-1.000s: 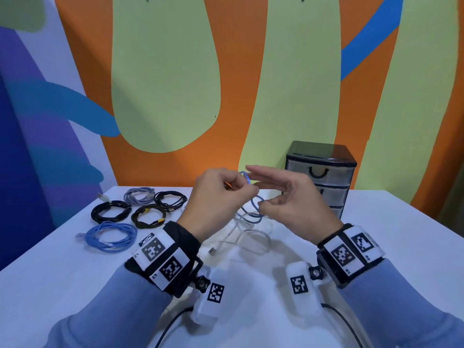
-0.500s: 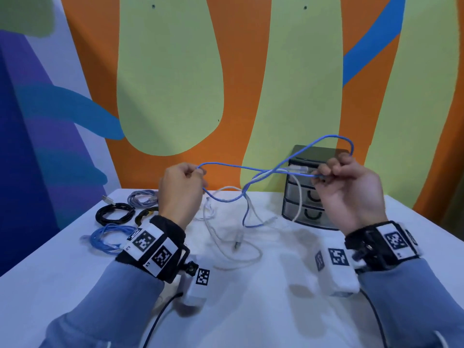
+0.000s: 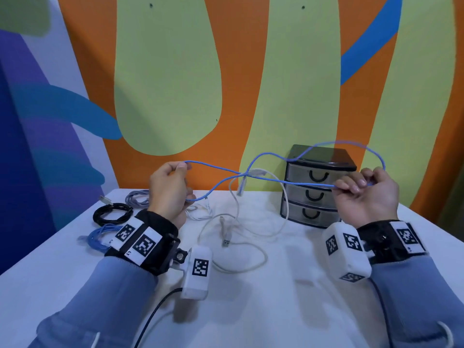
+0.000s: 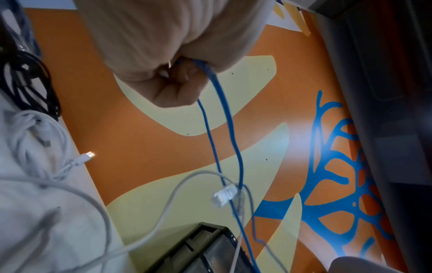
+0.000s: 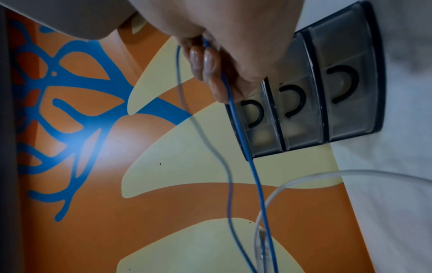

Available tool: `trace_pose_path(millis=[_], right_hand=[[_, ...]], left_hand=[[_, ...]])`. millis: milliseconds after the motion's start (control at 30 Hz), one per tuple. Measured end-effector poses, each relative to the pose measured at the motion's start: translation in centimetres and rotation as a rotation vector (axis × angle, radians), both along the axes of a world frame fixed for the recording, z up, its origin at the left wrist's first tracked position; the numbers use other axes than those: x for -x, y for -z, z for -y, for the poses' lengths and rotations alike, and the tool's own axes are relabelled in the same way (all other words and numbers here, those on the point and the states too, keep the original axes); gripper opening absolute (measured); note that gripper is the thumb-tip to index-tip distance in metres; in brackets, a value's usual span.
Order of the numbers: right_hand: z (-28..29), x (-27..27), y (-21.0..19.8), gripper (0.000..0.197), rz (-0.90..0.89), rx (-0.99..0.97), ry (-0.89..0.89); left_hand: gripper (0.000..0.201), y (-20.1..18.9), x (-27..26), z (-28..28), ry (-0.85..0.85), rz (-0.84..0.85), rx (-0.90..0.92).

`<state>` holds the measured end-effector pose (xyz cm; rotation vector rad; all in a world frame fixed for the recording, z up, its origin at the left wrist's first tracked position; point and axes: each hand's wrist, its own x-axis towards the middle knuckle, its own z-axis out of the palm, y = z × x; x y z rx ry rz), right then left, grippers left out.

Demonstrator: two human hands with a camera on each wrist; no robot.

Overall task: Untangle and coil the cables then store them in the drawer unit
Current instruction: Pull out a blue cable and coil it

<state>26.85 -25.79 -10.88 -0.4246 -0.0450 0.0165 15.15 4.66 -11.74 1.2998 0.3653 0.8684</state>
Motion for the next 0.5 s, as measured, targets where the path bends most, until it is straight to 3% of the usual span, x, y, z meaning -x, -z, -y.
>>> trace_pose_path(millis=[133,333,433,500], right_hand=[[0.8,-1.0,0.6,0.016,-0.031,0.023,0.087],[2.1,-1.5,0.6,0.019,0.004,-0.056,0.194],[1.5,-1.2,0.1,0.011,0.059,0.06,0.184],[0.6,-0.6,-0.5,0.024,0.15,0.185,0.124]], left_hand=[[0.021,0.2,0.0,-0.9,-0.186,-0.023,-0.287],[0.02,-0.1,1.0,-1.9,-0.351,-0.133,-0.595],[0.021,-0.2,1.1,-1.6,-0.298,-0.261,-0.658],[0.024,-0.1,1.1,-1.5,-0.218,-0.404,-0.749]])
